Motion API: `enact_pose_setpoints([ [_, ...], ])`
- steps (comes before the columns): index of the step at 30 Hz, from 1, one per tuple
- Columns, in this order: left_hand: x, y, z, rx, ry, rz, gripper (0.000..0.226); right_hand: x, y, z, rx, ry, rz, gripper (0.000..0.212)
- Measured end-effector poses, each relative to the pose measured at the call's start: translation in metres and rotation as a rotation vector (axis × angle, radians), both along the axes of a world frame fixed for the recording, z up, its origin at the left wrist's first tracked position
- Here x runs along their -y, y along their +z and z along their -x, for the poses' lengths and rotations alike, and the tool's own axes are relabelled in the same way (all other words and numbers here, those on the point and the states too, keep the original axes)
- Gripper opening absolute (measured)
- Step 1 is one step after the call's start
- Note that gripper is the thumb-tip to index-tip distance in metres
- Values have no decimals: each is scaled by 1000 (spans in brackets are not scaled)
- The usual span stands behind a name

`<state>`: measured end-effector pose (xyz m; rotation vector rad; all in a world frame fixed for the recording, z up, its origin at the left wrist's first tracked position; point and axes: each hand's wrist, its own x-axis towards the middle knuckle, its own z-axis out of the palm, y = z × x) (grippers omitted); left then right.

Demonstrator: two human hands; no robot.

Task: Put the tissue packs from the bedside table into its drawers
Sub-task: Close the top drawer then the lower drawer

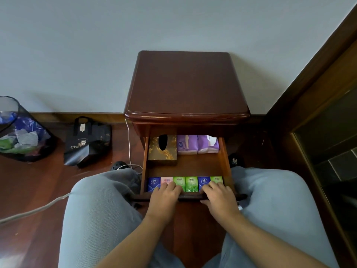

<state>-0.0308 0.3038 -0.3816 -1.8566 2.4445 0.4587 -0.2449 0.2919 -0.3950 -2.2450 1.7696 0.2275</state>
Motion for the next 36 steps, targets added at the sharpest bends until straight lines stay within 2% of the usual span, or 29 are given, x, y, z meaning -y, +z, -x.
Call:
enact_pose_setpoints([
  [8,-1,-4,3,8,-18,36,42,1,-5,3,14,-34,30,37],
  [14,4,4,5,14,13,68,42,5,-7,2,56,-84,93,30],
  [19,13,2,5,-15,27,180,48,13,-7,0,80,-87,190,30],
  [24,30,-5,3,-64,74,300,30,29,-2,-7,86,-202,265,46],
  [26,35,-7,3,-72,67,360,13,36,-2,-9,149,-247,286,44],
  [28,37,-13,3,-88,49,384,11,43,-4,-11,211,-249,311,39],
  [29,37,-15,3,-89,50,357,12,46,-5,-12,224,-242,328,38],
  [32,34,-22,2,-64,104,207,39,56,-8,-12,241,-212,396,37],
  [36,38,-21,1,-33,125,140,58,73,-6,-18,242,-234,453,28],
])
